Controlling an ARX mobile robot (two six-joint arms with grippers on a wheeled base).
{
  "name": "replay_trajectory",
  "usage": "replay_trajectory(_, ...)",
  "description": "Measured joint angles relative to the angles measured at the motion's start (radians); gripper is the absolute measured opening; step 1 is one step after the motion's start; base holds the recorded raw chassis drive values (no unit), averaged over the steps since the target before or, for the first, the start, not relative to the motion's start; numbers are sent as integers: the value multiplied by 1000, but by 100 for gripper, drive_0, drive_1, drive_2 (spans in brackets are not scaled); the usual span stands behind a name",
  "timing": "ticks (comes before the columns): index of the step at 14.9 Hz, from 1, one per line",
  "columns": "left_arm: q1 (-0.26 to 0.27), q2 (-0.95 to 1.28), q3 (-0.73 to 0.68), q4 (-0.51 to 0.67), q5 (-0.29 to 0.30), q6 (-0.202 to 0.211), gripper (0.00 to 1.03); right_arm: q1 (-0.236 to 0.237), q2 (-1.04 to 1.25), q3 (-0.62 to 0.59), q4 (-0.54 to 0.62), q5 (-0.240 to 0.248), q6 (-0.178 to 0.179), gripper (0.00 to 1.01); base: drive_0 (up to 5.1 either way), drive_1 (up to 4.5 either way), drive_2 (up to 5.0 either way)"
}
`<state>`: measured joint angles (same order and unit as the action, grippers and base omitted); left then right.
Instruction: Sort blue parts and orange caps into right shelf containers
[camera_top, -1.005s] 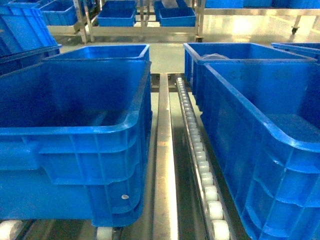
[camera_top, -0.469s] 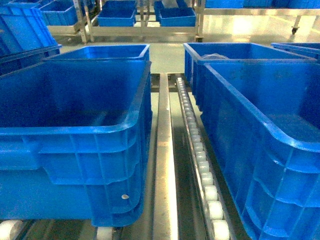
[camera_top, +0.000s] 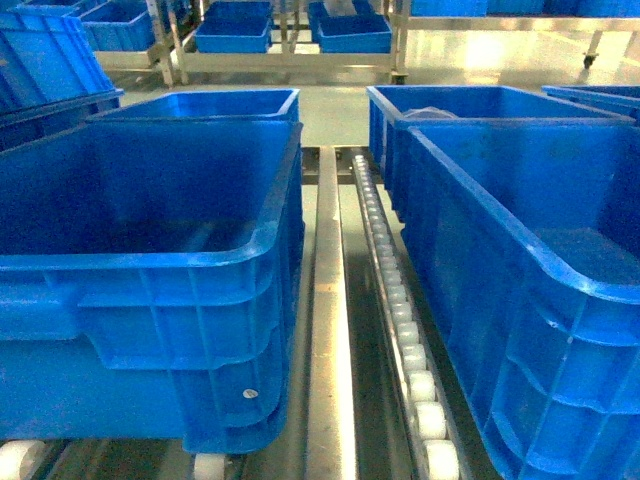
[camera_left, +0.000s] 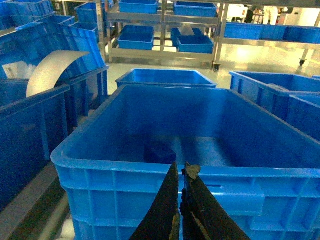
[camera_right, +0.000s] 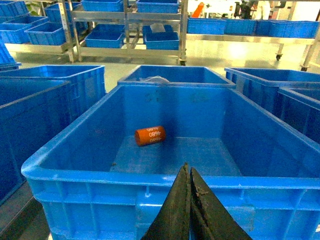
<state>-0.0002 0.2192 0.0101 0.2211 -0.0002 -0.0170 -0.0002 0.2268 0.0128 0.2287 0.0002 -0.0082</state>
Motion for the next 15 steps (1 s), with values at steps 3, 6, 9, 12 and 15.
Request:
replay_trajectory(3, 0, -44, 0, -45, 0, 0, 2, 0, -45, 0, -46, 0, 0, 1, 0, 0, 0)
replay_trajectory(6, 0, -209, 1, -211, 0, 2, 2, 0, -213, 0, -235, -1, 0, 1, 0, 0, 0)
replay_trajectory(9, 0, -208, 0, -223, -1, 3, 2, 0, -222, 0, -229, -2, 0, 1, 0, 0, 0)
replay_trajectory(12, 0, -208, 0, -225, 0, 3, 2, 0, -222, 0, -233, -1, 0, 1, 0, 0, 0)
replay_trajectory(15, 0, -208, 0, -225, 0, 3, 26, 0, -222, 0, -234, -1, 0, 2, 0, 0, 0)
